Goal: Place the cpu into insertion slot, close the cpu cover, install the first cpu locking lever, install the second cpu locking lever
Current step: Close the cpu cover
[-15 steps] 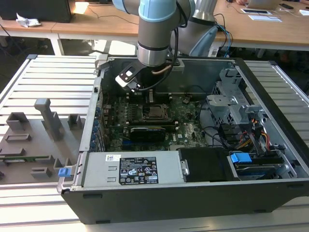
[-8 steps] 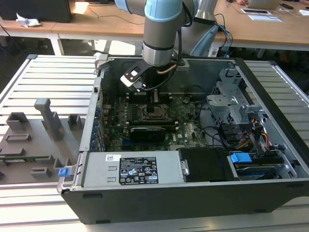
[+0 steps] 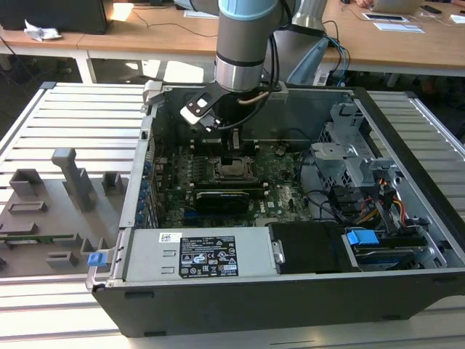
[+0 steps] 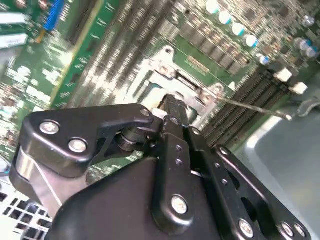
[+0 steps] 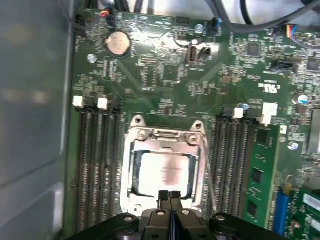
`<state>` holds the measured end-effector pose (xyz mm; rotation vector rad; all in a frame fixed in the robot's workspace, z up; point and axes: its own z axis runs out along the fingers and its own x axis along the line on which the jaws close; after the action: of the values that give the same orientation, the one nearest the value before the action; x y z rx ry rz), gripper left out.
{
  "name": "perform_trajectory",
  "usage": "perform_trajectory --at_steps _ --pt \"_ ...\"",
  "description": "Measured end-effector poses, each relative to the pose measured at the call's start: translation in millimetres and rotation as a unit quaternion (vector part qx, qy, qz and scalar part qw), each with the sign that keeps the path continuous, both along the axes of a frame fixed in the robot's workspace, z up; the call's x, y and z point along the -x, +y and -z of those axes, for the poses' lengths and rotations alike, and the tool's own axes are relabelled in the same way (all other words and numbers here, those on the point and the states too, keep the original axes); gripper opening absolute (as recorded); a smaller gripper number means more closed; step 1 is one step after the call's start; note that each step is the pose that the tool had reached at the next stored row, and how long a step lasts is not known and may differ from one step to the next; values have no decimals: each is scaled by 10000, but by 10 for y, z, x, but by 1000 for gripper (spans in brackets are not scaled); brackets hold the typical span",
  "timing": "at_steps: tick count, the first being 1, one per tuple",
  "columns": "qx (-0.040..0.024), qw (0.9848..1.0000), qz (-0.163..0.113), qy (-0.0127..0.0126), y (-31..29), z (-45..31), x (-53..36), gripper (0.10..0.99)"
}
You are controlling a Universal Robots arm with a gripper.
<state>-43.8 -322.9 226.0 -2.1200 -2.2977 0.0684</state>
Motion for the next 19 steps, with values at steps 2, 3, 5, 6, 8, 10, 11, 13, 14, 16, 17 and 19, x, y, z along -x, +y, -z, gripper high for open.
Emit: perform_trajectory --at_steps 2,3,5,6,8,10,11,13,14,16,17,19 --pt "-1 10000 1 0 -86 0 1 106" --pt "-1 10000 0 0 -165 0 0 106" --pt "-4 10000 1 8 -189 1 -64 106" --pt "-3 10000 0 17 -190 0 -134 106" --pt "-4 10000 0 38 -190 0 -272 106" --pt "-3 10000 0 50 -190 0 -364 106" --pt "-3 10000 0 52 -190 0 -367 106" --pt "-3 10000 1 52 -190 0 -367 106" --pt "-3 10000 1 52 -190 0 -367 106" --pt "-3 10000 0 52 -190 0 -367 106" --pt "-4 10000 0 52 -189 -1 -367 106" --pt "-3 10000 0 52 -189 -30 -367 106"
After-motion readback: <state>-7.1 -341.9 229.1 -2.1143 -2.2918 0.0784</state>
